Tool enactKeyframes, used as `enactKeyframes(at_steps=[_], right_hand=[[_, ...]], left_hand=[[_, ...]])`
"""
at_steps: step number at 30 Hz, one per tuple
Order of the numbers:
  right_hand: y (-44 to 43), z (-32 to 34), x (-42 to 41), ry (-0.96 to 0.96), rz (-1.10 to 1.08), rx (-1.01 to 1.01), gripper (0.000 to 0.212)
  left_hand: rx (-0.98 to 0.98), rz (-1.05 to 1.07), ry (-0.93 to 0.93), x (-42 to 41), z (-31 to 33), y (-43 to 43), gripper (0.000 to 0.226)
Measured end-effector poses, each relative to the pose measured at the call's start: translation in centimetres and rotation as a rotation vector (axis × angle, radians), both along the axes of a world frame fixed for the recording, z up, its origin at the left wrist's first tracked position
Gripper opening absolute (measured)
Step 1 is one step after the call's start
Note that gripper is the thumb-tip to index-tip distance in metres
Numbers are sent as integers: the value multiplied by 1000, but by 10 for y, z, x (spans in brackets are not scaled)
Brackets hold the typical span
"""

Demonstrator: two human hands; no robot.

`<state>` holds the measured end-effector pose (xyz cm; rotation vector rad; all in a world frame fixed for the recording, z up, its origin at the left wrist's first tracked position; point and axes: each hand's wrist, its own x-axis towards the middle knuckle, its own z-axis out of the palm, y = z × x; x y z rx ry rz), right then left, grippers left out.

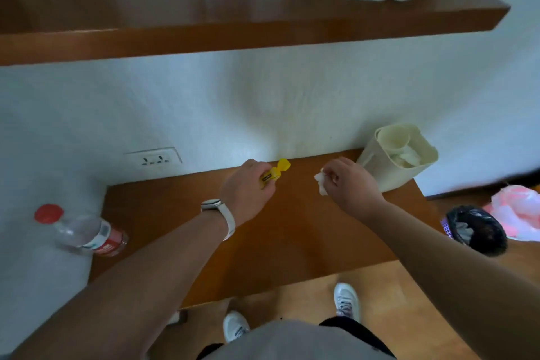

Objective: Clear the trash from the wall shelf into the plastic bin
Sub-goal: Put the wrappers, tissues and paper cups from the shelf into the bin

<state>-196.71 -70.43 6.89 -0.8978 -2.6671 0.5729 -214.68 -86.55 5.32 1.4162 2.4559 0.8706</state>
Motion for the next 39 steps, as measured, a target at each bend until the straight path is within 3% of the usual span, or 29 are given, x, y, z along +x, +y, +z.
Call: enactKeyframes(at_steps=[6,15,23,39], right_hand=[[59,4,64,34,-47,-49,11],[179,6,144,101,-40,-88,9],[241,-2,162,146,104,-159,5],[279,-8,155,86,279,-212,20]], left_hand=[[-18,-7,18,55,12,70,7],[-3,21,11,149,19,177,12],[-65,163,-24,196,19,234,18],[-171,155,39,203,5,279,20]])
